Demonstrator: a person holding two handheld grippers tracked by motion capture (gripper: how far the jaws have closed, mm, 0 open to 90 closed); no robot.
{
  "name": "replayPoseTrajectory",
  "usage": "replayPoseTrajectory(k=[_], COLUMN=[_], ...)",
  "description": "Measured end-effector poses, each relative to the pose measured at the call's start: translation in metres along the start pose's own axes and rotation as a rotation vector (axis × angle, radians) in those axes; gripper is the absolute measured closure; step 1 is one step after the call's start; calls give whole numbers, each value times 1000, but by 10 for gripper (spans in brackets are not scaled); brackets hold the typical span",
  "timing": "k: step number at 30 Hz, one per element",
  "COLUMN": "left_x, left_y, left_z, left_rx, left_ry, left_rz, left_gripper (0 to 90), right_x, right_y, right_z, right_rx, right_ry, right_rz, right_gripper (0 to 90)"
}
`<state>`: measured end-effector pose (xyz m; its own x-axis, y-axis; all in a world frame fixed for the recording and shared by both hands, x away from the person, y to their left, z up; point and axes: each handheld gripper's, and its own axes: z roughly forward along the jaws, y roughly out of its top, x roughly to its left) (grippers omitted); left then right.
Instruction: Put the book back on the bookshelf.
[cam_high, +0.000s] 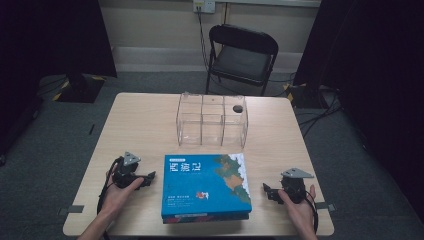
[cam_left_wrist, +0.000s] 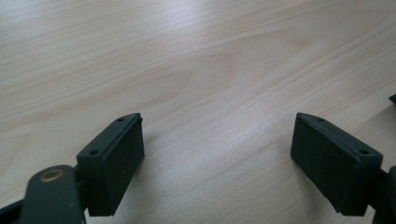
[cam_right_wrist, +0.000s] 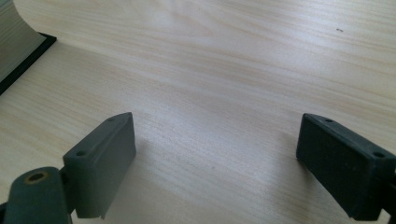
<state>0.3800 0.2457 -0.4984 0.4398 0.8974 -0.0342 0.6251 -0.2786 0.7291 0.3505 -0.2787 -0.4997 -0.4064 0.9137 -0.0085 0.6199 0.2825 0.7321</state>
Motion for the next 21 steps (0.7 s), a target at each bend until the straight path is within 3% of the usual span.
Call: replayPoseTrajectory(k=[6, 9, 11, 13, 15, 16, 18, 21], left_x=[4, 4, 4, 2, 0, -4, -5, -9], left_y=[1, 2, 4, 7, 9, 11, 14, 16], left_z=[-5, -11, -17, -26, -31, -39, -45, -50], left_rx=[16, 38, 7, -14, -28, -42, -55, -73], left_ry=[-13, -51, -74, -77, -81, -83, -133, -137], left_rz=[-30, -62, -69, -75, -54, -44, -65, -52], left_gripper=[202, 228, 233, 252, 261, 285, 318, 351], right_x=[0, 1, 1, 4, 6, 10, 13, 16], right_y=[0, 1, 3, 8, 11, 18, 26, 32], right_z=[0, -1, -3, -7, -10, -18, -24, -30], right_rx=[1, 0, -5, -14, -35, -66, -76, -96], right_ry=[-17, -10, 38, 54, 66, 94, 144, 164], right_rz=[18, 28, 51, 53, 52, 44, 45, 40], right_gripper=[116, 134, 153, 156, 175, 227, 286, 308])
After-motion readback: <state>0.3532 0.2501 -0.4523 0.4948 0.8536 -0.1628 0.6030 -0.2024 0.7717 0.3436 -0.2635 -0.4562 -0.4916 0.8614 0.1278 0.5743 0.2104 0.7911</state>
